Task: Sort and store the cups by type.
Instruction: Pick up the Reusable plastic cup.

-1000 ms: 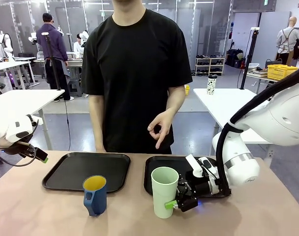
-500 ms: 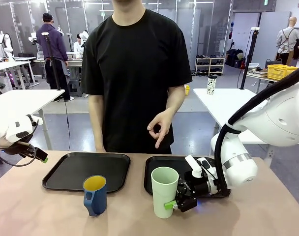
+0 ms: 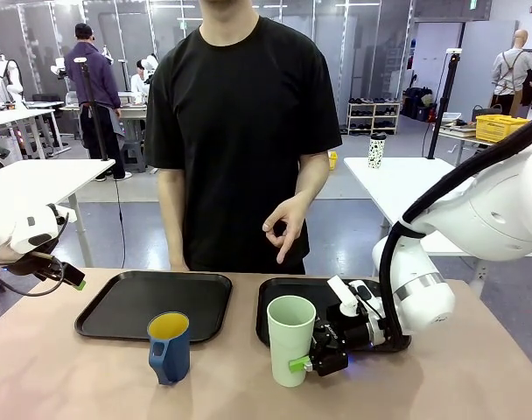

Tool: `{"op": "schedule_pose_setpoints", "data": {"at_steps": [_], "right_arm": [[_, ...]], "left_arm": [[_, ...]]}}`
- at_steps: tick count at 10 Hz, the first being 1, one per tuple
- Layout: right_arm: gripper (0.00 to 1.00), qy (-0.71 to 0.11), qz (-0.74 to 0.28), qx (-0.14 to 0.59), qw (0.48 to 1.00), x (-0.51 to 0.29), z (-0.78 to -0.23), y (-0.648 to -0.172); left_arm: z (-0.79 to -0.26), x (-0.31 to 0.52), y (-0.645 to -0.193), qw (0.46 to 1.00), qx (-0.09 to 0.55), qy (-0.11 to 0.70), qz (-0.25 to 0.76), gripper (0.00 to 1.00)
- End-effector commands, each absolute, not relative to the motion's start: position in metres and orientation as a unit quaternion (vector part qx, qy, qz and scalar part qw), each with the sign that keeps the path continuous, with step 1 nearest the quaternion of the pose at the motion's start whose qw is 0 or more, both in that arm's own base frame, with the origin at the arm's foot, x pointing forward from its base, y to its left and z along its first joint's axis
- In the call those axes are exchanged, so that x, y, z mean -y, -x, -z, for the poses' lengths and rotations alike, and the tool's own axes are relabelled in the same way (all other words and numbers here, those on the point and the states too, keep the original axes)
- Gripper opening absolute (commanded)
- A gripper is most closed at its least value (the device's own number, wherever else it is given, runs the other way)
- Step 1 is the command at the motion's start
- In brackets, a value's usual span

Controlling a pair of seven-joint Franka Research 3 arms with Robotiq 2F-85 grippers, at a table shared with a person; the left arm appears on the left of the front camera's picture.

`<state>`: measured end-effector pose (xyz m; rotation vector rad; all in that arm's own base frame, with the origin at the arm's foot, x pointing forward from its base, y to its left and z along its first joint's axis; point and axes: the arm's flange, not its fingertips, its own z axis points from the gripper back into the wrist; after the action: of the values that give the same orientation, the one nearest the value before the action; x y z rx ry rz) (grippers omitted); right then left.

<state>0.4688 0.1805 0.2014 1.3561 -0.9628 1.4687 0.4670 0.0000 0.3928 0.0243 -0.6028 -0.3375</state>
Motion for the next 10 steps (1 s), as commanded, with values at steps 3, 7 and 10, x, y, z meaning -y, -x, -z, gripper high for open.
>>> {"op": "schedule_pose_setpoints", "data": {"at_steps": [3, 7, 10], "right_arm": [[0.47, -0.538, -0.606, 0.396, 0.431, -0.182, -0.202, -0.47], [0.47, -0.528, -0.594, 0.404, 0.453, -0.176, -0.249, -0.463], [0.47, -0.512, -0.579, 0.418, 0.477, -0.163, -0.289, -0.452]], "left_arm": [[-0.393, -0.001, -0.467, 0.94, 0.295, -0.016, 0.168, 1.0], [-0.393, -0.001, -0.467, 0.94, 0.295, -0.016, 0.168, 1.0], [-0.393, -0.001, -0.467, 0.94, 0.295, -0.016, 0.168, 1.0]]}}
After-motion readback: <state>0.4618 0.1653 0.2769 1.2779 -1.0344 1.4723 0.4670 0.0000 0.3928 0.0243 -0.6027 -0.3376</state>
